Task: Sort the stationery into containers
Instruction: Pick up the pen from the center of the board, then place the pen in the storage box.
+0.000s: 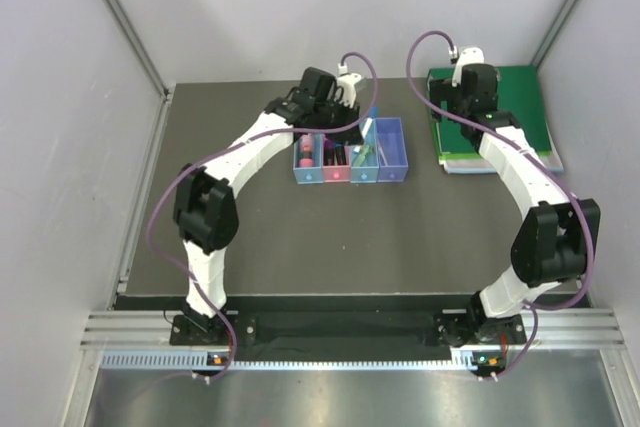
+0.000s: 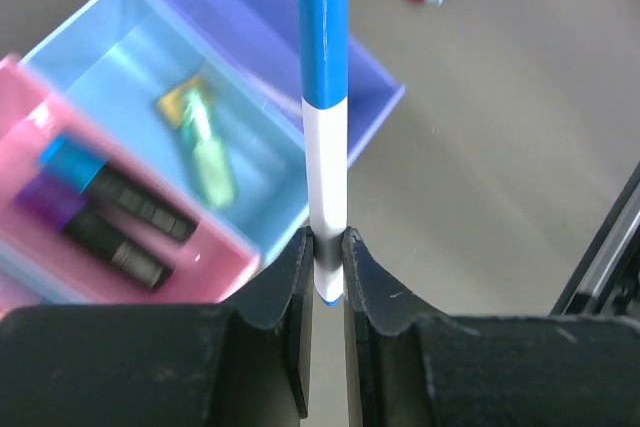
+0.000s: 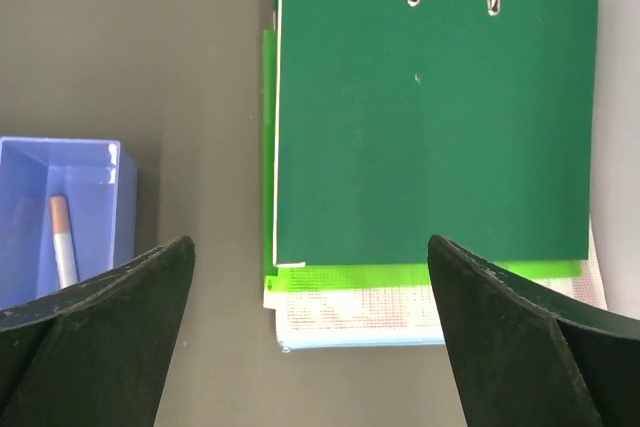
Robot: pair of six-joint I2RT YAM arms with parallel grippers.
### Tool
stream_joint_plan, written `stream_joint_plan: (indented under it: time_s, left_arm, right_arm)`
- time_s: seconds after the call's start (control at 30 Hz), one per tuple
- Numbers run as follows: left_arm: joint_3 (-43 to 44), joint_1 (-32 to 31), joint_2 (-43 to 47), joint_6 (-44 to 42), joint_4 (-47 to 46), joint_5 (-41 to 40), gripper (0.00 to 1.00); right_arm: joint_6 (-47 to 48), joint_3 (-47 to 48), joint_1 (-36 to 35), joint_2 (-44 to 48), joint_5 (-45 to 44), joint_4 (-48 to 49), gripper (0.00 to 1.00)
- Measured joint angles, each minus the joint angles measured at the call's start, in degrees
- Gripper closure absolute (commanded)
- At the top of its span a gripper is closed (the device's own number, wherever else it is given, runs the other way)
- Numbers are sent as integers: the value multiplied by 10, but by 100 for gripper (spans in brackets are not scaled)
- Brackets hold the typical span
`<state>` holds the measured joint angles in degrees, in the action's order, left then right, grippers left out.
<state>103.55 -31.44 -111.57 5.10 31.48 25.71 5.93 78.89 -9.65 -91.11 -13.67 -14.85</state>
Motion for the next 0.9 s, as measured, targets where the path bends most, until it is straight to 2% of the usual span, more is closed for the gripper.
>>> stream_joint_plan:
  time_s: [0.2, 0.43, 0.73, 0.8, 0.9]
  left_arm:
    - [46, -18, -89, 56, -74, 33, 100]
    - [80, -31, -141, 103, -141, 36, 100]
    - [80, -48, -177, 110, -180, -37, 94]
    - [75, -53, -181, 104, -181, -57, 88]
    - [73, -57, -186, 97, -182, -77, 87]
  right_arm:
    - [0, -2, 6, 11, 18, -13, 0]
    - [-3, -12, 6, 41, 33, -9, 1]
    - [-17, -25, 7, 49, 45, -12, 0]
    - [-21, -26, 8, 50, 48, -11, 0]
    - [-28, -33, 8, 54, 54, -11, 1]
